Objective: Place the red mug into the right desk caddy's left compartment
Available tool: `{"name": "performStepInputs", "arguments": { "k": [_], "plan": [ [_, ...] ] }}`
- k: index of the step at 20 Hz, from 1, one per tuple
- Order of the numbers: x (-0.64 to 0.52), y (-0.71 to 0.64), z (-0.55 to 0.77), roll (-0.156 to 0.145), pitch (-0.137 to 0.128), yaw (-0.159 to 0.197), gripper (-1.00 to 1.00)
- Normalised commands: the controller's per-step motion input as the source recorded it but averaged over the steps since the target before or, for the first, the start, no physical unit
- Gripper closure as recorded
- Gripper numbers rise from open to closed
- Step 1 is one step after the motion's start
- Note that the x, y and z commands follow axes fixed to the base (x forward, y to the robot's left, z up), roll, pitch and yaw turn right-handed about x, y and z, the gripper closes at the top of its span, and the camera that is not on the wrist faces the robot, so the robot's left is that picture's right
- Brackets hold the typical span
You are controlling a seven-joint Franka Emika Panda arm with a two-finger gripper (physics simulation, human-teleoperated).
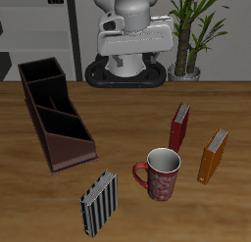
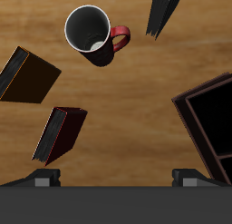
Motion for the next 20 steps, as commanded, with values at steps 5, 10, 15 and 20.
{"name": "performStepInputs", "arguments": {
  "k": [5,10,15,20],
  "plan": [
    [0.3,0.17,0.09,-0.046,-0.013,-0.011,-1.0],
    [0.3,0.13,0.08,-0.008,-0.013,0.014,-1.0],
    [0.51,0.02,0.09,-0.053,0.004,0.001,-1.0],
    [0.42,0.09,0.05,-0.035,-0.01,-0.003,-1.0]
  ]
}}
